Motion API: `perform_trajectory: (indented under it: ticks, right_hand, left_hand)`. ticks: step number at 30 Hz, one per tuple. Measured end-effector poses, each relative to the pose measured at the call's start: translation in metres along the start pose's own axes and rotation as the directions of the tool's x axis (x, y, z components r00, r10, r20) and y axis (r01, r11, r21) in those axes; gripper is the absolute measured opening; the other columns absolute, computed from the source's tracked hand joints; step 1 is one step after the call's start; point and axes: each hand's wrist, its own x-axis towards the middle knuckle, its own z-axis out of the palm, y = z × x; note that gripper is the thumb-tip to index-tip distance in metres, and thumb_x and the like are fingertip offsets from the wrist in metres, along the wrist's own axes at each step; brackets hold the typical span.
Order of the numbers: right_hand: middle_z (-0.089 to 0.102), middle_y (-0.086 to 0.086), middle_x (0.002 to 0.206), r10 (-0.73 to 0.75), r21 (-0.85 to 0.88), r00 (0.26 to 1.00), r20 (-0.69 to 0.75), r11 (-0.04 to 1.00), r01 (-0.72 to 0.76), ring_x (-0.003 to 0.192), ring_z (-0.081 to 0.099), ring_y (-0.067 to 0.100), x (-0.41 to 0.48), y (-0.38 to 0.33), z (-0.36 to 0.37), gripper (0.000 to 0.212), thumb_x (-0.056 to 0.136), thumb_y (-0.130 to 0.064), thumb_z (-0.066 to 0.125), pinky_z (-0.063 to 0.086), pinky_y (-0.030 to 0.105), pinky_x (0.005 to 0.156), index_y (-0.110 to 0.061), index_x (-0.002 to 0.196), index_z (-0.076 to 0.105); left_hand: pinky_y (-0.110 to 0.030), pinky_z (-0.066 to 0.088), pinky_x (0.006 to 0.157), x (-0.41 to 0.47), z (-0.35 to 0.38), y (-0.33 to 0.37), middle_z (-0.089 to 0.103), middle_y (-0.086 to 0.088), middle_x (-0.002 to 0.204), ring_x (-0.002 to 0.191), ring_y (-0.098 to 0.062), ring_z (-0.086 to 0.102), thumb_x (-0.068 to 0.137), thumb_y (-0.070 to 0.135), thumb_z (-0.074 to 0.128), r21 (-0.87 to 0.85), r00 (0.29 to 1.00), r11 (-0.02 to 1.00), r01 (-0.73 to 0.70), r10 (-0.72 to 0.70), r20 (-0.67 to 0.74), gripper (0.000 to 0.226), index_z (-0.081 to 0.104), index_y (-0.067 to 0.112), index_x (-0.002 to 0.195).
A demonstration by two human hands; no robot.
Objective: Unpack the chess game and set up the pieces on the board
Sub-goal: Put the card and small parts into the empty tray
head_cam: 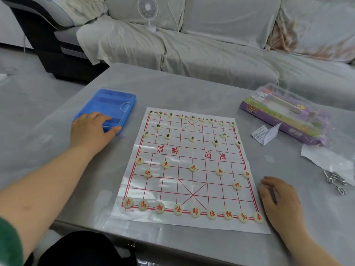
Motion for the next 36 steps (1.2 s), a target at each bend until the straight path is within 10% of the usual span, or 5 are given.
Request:
perform_trajectory:
  ticks: [5, 13, 20, 25, 36]
  right_hand:
    - [0.05, 0.002, 0.132, -0.145, 0.051, 0.989, -0.015, 0.988, 0.146, 0.126, 0.038, 0.017, 0.007, -0.067, 0.018, 0.025, 0.092, -0.011, 0.047, 0.025, 0.027, 0.107, -0.012, 0.113, 0.06]
    - [0.027, 0.003, 0.149, -0.447, 0.132, 0.813, 0.373, 0.893, 0.43, 0.139, 0.018, 0.018, 0.007, -0.235, 0.111, 0.048, 0.095, -0.023, 0.04, 0.011, 0.028, 0.114, -0.013, 0.141, 0.028]
    - [0.02, 0.01, 0.151, -0.309, 0.008, 0.855, 0.415, 0.942, 0.337, 0.142, 0.007, 0.026, 0.024, -0.309, 0.163, 0.061, 0.096, -0.034, 0.034, -0.004, 0.04, 0.115, -0.005, 0.145, 0.011]
    - [0.034, 0.012, 0.143, -0.244, 0.169, 0.9, 0.36, 0.966, 0.194, 0.135, 0.027, 0.027, 0.03, -0.319, 0.17, 0.057, 0.093, -0.018, 0.04, 0.014, 0.039, 0.115, -0.009, 0.144, 0.017]
    - [0.026, 0.0, 0.147, -0.249, 0.643, 0.915, 0.319, 0.766, -0.016, 0.134, 0.028, 0.014, 0.009, -0.314, 0.131, 0.049, 0.096, -0.013, 0.039, 0.023, 0.021, 0.106, -0.014, 0.142, 0.023]
  left_hand:
    - [-0.042, 0.032, 0.096, -0.002, -0.002, -0.013, 0.053, -0.017, 0.126, 0.113, -0.037, 0.047, 0.085, 0.029, 0.059, -0.125, 0.997, 0.992, -0.021, 0.011, -0.075, 0.04, 0.058, 0.005, 0.117]
    - [-0.04, 0.02, 0.107, 0.005, 0.006, -0.045, 0.033, -0.017, 0.144, 0.132, -0.035, 0.029, 0.09, 0.042, 0.046, -0.327, 0.917, 0.858, 0.396, -0.353, 0.184, 0.067, 0.024, 0.007, 0.141]
    - [-0.036, 0.013, 0.11, 0.011, 0.017, -0.056, 0.044, -0.008, 0.138, 0.132, -0.023, 0.033, 0.092, 0.043, 0.039, -0.366, 0.931, 0.856, 0.365, -0.332, 0.151, 0.054, 0.034, 0.015, 0.137]
    - [-0.035, 0.02, 0.105, 0.022, 0.019, -0.052, 0.05, -0.011, 0.131, 0.125, -0.027, 0.039, 0.09, 0.042, 0.044, -0.428, 0.905, 0.799, 0.423, -0.398, 0.152, 0.053, 0.039, 0.011, 0.133]
    - [-0.026, 0.039, 0.076, 0.014, -0.024, -0.026, 0.047, -0.003, 0.117, 0.095, -0.016, 0.047, 0.086, 0.004, 0.053, -0.927, 0.861, 0.227, 0.298, -0.482, 0.159, 0.044, 0.043, 0.014, 0.127]
